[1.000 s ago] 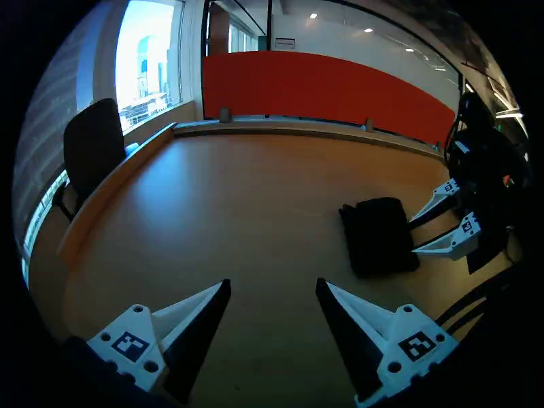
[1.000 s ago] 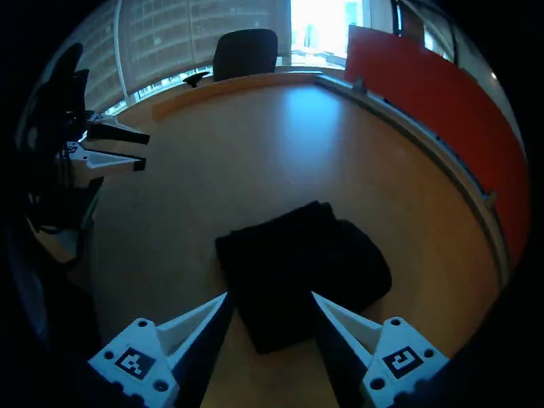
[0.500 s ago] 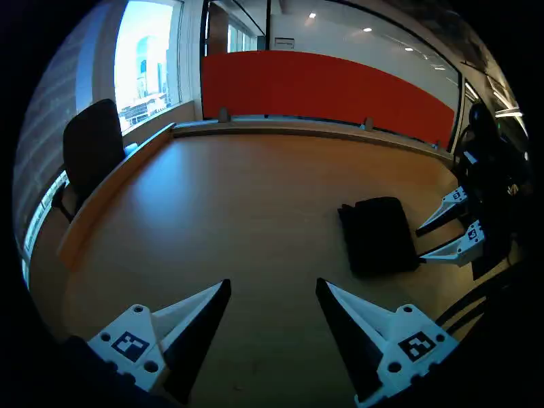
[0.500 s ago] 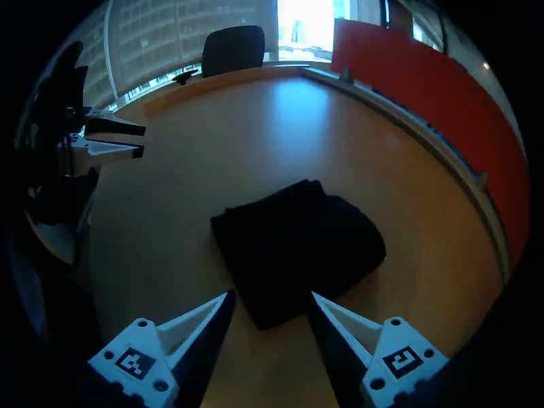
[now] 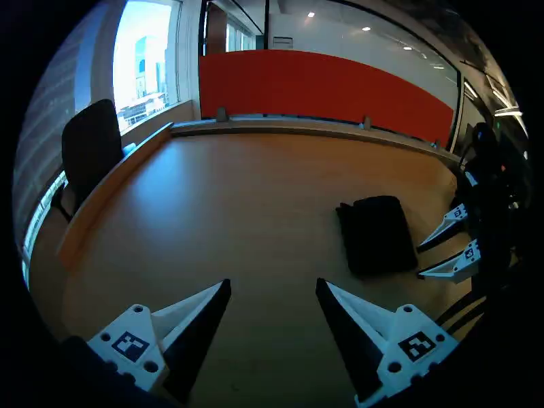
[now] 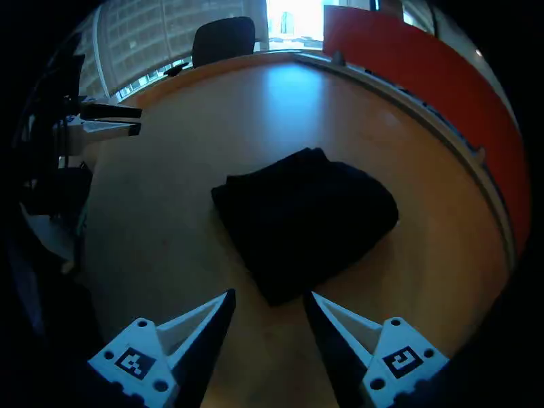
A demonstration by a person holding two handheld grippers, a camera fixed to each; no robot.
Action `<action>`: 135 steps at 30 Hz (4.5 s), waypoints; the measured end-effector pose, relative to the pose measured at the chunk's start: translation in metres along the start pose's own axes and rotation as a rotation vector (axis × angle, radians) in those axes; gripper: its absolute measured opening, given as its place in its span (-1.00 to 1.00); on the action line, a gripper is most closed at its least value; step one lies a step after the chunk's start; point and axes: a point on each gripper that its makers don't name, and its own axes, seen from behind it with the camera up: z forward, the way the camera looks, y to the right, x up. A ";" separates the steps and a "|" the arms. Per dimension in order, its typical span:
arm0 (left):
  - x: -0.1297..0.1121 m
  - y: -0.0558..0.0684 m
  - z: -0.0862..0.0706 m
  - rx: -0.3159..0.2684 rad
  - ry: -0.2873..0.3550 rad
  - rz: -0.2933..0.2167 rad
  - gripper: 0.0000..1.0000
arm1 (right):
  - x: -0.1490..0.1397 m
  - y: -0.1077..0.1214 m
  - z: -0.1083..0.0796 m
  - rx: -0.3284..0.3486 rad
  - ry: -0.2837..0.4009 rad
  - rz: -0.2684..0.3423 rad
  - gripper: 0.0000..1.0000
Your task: Fold towel
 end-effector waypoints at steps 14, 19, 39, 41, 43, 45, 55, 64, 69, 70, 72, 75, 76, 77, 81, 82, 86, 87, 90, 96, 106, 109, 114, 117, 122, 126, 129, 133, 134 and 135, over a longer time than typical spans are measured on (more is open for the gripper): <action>-0.001 -0.001 -0.001 0.001 -0.002 -0.004 0.85 | -0.008 0.010 0.007 -0.055 -0.012 0.080 0.08; -0.001 0.000 -0.001 0.001 -0.003 -0.004 0.86 | -0.009 0.017 0.008 -0.082 -0.013 0.089 -0.11; 0.001 0.002 0.000 -0.005 -0.002 -0.003 0.85 | -0.011 0.023 0.007 -0.093 -0.013 0.100 -0.84; 0.001 0.001 0.000 -0.005 -0.002 -0.003 0.85 | -0.011 0.024 0.006 -0.093 -0.013 0.102 -0.88; 0.001 0.001 0.000 -0.006 -0.003 -0.002 0.85 | -0.011 0.024 0.006 -0.091 -0.012 0.102 -0.90; 0.000 0.001 0.000 -0.006 -0.004 -0.001 0.85 | -0.011 0.024 0.005 -0.091 -0.010 0.103 -0.90; -0.001 0.003 0.001 -0.019 -0.005 0.005 0.86 | 0.001 0.031 -0.005 -0.100 0.020 0.098 -0.90; 0.002 -0.001 0.002 -0.017 0.007 0.009 0.86 | 0.047 0.038 -0.027 -0.086 0.111 0.090 -0.90; 0.003 -0.001 0.003 -0.017 0.009 0.018 0.85 | 0.078 0.045 -0.045 -0.085 0.160 0.066 -0.90; 0.003 0.000 0.002 -0.016 0.009 0.021 0.85 | 0.083 0.047 -0.048 -0.087 0.166 0.058 -0.90; 0.004 0.000 0.002 -0.016 0.011 0.027 0.85 | 0.094 0.050 -0.055 -0.090 0.179 0.041 -0.90; 0.007 0.002 0.001 -0.017 0.018 0.031 0.85 | 0.111 0.056 -0.066 -0.095 0.197 0.021 -0.90; 0.008 0.002 0.000 -0.018 0.020 0.031 0.86 | 0.116 0.058 -0.070 -0.096 0.204 0.017 -0.90; 0.009 0.002 0.000 -0.018 0.022 0.031 0.86 | 0.122 0.059 -0.074 -0.098 0.210 0.014 -0.90; 0.013 0.002 -0.001 -0.015 0.032 0.031 0.86 | 0.147 0.067 -0.092 -0.108 0.249 0.008 -0.90; 0.015 0.001 -0.001 -0.014 0.035 0.032 0.86 | 0.153 0.069 -0.097 -0.111 0.259 0.007 -0.90; 0.020 0.002 -0.002 -0.013 0.046 0.035 0.86 | 0.174 0.075 -0.116 -0.123 0.295 -0.001 -0.91; 0.021 0.002 -0.003 -0.013 0.049 0.036 0.86 | 0.177 0.076 -0.120 -0.125 0.301 -0.003 -0.91; 0.025 0.004 -0.003 -0.014 0.056 0.036 0.85 | 0.182 0.081 -0.129 -0.130 0.311 -0.003 -0.91; 0.030 0.008 -0.003 -0.019 0.064 0.040 0.85 | 0.178 0.092 -0.139 -0.146 0.316 0.011 -0.91; 0.034 0.011 -0.004 -0.026 0.067 0.057 0.86 | 0.171 0.110 -0.159 -0.148 0.333 0.053 -0.91; 0.035 0.012 -0.004 -0.027 0.068 0.059 0.86 | 0.168 0.119 -0.168 -0.157 0.337 0.064 -0.91; 0.036 0.014 -0.004 -0.029 0.067 0.061 0.85 | 0.159 0.137 -0.184 -0.182 0.335 0.072 -0.91; 0.037 0.014 -0.004 -0.029 0.068 0.058 0.85 | 0.153 0.148 -0.194 -0.197 0.328 0.075 -0.91; 0.039 0.014 -0.004 -0.027 0.068 0.053 0.85 | 0.140 0.168 -0.208 -0.214 0.317 0.096 -0.91; 0.041 0.015 -0.005 -0.024 0.069 0.056 0.85 | 0.129 0.184 -0.217 -0.225 0.308 0.120 -0.91; 0.042 0.015 -0.005 -0.022 0.069 0.061 0.85 | 0.122 0.194 -0.224 -0.234 0.308 0.137 -0.91; 0.042 0.016 -0.006 -0.021 0.068 0.066 0.86 | 0.114 0.208 -0.235 -0.251 0.306 0.151 -0.91; 0.042 0.016 -0.007 -0.020 0.068 0.067 0.86 | 0.112 0.211 -0.238 -0.255 0.305 0.152 -0.91; 0.042 0.015 -0.007 -0.020 0.067 0.068 0.86 | 0.109 0.215 -0.241 -0.261 0.301 0.154 -0.91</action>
